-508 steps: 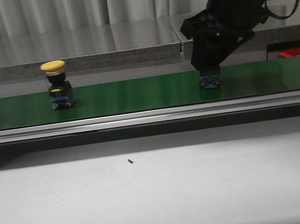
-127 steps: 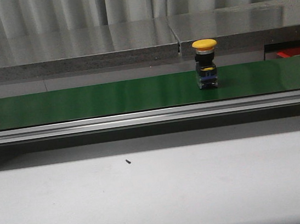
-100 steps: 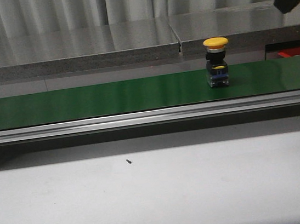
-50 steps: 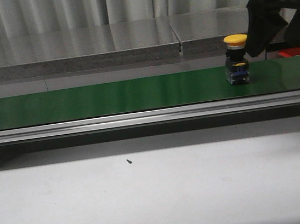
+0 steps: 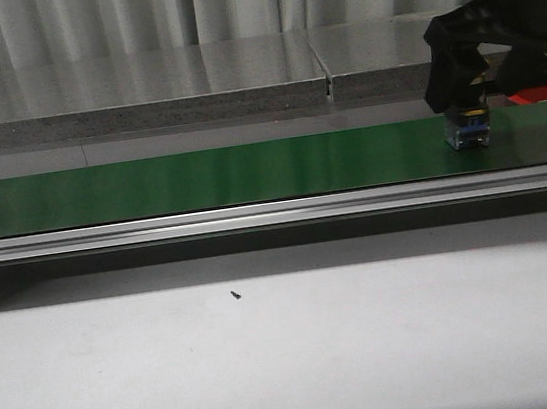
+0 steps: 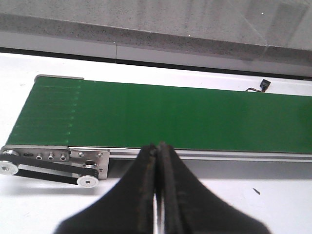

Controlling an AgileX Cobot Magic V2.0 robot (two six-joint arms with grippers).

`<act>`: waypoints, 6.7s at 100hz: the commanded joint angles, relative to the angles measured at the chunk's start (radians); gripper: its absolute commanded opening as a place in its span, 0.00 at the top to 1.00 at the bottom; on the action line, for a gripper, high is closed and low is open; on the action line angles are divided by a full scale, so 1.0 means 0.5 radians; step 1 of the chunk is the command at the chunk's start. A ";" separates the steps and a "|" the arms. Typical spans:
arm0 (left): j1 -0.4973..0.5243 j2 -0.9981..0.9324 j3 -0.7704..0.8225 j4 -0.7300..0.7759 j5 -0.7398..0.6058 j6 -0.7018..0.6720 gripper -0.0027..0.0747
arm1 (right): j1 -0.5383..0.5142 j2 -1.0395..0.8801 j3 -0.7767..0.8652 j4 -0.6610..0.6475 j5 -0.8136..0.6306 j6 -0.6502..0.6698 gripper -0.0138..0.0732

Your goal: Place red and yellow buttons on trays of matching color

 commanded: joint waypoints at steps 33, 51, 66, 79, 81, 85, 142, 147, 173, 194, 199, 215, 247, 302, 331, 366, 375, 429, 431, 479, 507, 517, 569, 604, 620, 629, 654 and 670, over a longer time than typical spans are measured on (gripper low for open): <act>-0.015 0.000 -0.058 -0.028 -0.116 -0.004 0.99 | -0.037 -0.016 -0.147 0.045 0.084 0.025 0.66; -0.015 0.000 -0.058 -0.028 -0.116 -0.004 0.99 | -0.107 -0.115 -0.147 0.045 0.177 0.027 0.68; -0.015 0.000 -0.058 -0.028 -0.116 -0.004 0.99 | -0.250 -0.301 -0.147 0.029 0.336 0.027 0.68; -0.015 0.000 -0.058 -0.028 -0.116 -0.004 0.99 | -0.479 -0.494 -0.130 0.021 0.609 0.084 0.68; -0.015 0.000 -0.058 -0.028 -0.116 -0.004 0.99 | -0.507 -0.515 -0.119 0.018 0.645 0.098 0.68; -0.015 0.000 -0.058 -0.028 -0.116 -0.004 0.99 | -0.579 -0.568 -0.095 0.006 0.687 0.115 0.68; -0.015 0.000 -0.058 -0.028 -0.085 -0.004 0.99 | -1.564 -0.629 0.302 0.000 0.298 0.268 0.68; -0.015 0.000 -0.058 -0.028 -0.085 -0.004 0.99 | -1.564 -0.569 0.304 0.000 0.285 0.268 0.68; -0.015 0.000 -0.058 -0.028 -0.085 -0.004 0.99 | -1.564 -0.290 0.304 0.000 0.106 0.266 0.68; -0.015 0.000 -0.058 -0.028 -0.088 -0.004 0.99 | -1.564 -0.175 0.304 0.000 0.032 0.264 0.68; -0.015 0.000 -0.058 -0.028 -0.088 -0.004 0.99 | -1.564 -0.159 0.304 0.000 0.006 0.264 0.68; -0.015 0.000 -0.058 -0.028 -0.107 -0.004 0.99 | -1.564 -0.104 0.304 0.000 -0.066 0.264 0.68; -0.015 0.000 -0.058 -0.028 -0.119 -0.004 0.99 | -1.533 0.014 0.304 0.017 -0.076 0.264 0.57; -0.015 0.000 -0.058 -0.028 -0.119 -0.004 0.99 | -1.512 -0.178 0.304 0.065 -0.067 0.264 0.21; -0.015 0.000 -0.058 -0.028 -0.119 -0.004 0.99 | -1.144 -0.585 0.304 0.068 -0.091 0.157 0.21; -0.015 0.000 -0.058 -0.028 -0.119 -0.004 0.99 | -0.434 -1.154 0.477 0.068 -0.147 -0.067 0.21; -0.015 0.000 -0.058 -0.028 -0.119 -0.004 0.99 | -0.318 -1.341 0.590 0.068 -0.160 -0.105 0.21; -0.015 0.000 -0.058 -0.028 -0.119 -0.004 0.99 | -0.204 -2.335 1.183 0.068 -0.112 -0.141 0.96; -0.015 0.000 -0.058 -0.028 -0.119 -0.004 0.99 | -0.204 -2.346 1.183 0.068 -0.107 -0.141 0.95; -0.015 0.000 -0.058 -0.028 -0.119 -0.004 0.99 | -0.204 -2.370 1.183 0.068 -0.107 -0.141 0.95; -0.015 0.000 -0.058 -0.028 -0.119 -0.004 0.99 | -0.204 -2.370 1.183 0.068 -0.107 -0.141 0.95; -0.015 0.000 -0.058 -0.028 -0.119 -0.004 0.99 | -0.204 -2.370 1.183 0.068 -0.107 -0.141 0.95; -0.015 0.000 -0.058 -0.028 -0.119 -0.004 0.99 | -0.101 -2.756 1.534 -0.614 -0.506 0.603 0.95; -0.015 0.000 -0.058 -0.028 -0.119 -0.004 0.99 | -0.101 -3.356 2.173 -0.724 -0.751 0.739 0.95; -0.015 0.000 -0.058 -0.028 -0.119 -0.004 0.99 | -0.105 -3.527 2.394 -0.724 -0.806 0.743 0.95; -0.015 0.000 -0.058 -0.028 -0.119 -0.004 0.99 | -0.105 -3.522 2.497 -0.724 -0.919 0.745 0.95; -0.015 0.000 -0.058 -0.028 -0.119 -0.004 0.99 | -0.105 -3.522 2.491 -0.729 -0.969 0.751 0.95; -0.015 0.000 -0.058 -0.028 -0.119 -0.004 0.99 | -0.105 -3.522 2.491 -0.729 -0.962 0.751 0.95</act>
